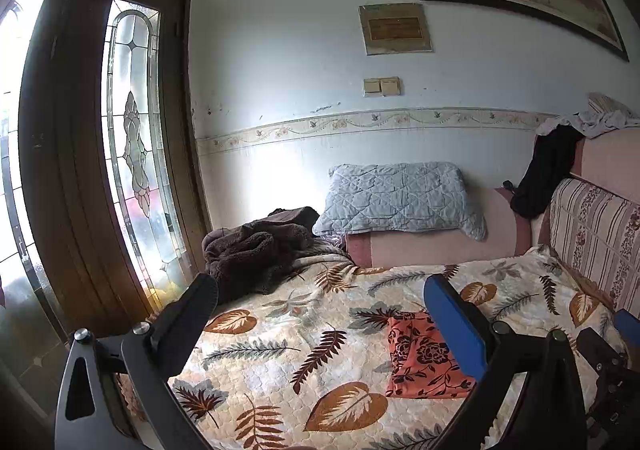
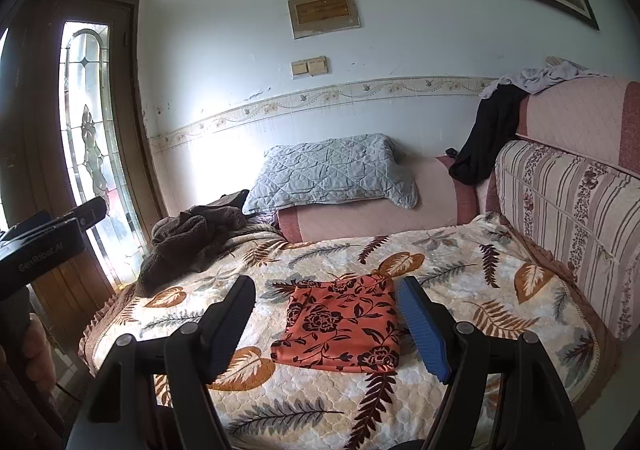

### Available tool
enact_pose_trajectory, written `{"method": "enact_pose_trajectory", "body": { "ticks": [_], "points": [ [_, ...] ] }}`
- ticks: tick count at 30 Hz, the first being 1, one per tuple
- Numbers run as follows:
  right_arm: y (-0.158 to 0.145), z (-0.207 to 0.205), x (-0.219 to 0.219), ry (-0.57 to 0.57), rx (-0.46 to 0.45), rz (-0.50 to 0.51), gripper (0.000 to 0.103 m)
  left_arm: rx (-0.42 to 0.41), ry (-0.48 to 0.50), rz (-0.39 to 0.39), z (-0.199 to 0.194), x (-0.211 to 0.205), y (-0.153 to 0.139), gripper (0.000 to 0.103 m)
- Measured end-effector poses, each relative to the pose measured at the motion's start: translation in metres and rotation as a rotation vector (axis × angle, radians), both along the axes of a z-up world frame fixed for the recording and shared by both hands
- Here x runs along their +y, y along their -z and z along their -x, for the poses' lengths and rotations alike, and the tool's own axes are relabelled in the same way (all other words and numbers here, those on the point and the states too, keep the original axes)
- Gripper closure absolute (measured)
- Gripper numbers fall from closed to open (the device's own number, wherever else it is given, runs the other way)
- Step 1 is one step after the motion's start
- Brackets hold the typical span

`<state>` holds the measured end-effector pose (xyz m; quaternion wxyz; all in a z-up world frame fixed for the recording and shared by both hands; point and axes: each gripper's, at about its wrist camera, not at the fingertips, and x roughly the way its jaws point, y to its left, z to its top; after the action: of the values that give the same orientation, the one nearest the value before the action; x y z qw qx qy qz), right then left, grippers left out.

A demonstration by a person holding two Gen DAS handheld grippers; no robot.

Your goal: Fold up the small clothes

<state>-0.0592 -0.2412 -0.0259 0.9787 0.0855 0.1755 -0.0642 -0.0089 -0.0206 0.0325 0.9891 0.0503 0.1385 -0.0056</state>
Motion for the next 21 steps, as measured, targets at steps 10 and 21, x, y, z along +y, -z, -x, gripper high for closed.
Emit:
{"method": "enact_pose_trajectory", "body": {
  "ticks": [10, 21],
  "points": [
    [-0.008, 0.005, 0.013, -0.021, -0.027, 0.036, 0.026, -0.035, -0.008, 0.013, 0.010, 0.006, -0.011, 0.001],
    [-0.012, 0.009, 0.016, -0.030, -0.034, 0.039, 0.026, -0.053, -0.013, 0.034, 0.021, 0.015, -0.019, 0.001]
  ]
}}
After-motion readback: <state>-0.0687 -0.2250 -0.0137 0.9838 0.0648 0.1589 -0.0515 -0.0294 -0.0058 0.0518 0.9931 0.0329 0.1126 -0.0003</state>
